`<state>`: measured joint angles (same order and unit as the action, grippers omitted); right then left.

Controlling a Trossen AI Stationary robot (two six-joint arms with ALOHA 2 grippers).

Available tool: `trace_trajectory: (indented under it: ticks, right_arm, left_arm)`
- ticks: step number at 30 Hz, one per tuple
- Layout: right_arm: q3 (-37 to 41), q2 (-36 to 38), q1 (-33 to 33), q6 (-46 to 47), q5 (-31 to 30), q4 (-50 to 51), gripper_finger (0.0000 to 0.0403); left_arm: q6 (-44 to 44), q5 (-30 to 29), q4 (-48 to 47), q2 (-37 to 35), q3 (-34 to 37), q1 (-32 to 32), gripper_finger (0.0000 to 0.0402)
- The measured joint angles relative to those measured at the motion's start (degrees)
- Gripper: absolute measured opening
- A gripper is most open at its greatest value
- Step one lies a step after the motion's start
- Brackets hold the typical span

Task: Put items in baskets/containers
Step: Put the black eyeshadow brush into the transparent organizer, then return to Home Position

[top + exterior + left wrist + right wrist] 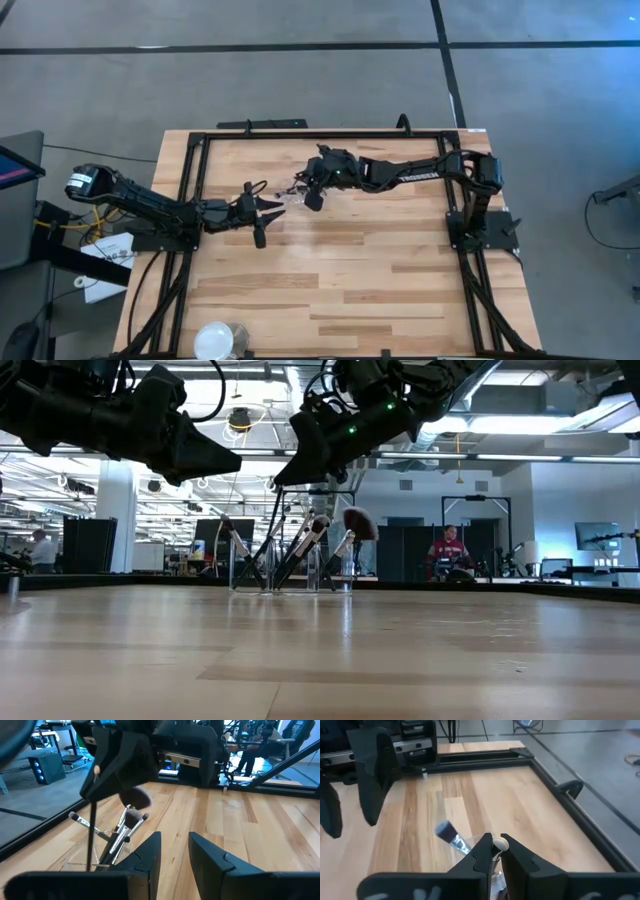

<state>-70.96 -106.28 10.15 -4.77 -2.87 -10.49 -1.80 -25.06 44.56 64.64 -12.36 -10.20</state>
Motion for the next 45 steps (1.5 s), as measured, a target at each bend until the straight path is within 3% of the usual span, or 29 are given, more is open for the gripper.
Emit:
trace_trajectory:
  ticks: [11,38,42,45]
  right_arm:
    - [0.0,0.0,-0.15,1.83,0.15,1.47,0.0018]
    - [0.0,0.13,-1.45,1.75,-0.02,0.87,0.0136]
    - [-1.64,2.54,-3.06,0.57,-0.02,3.6,0.0148]
    - [-3.57,7.4,-4.4,-2.82,-0.44,12.17,0.0149]
  left_arm:
    - [0.0,0.0,0.02,0.0,0.04,0.0,0.0095]
    - [0.02,0.0,0.31,0.02,0.04,0.0,0.0095]
    - [0.02,0.0,0.11,-2.18,0.08,0.0,0.0095]
    - [0.46,-0.01,-0.81,-7.05,0.09,-0.07,0.0095]
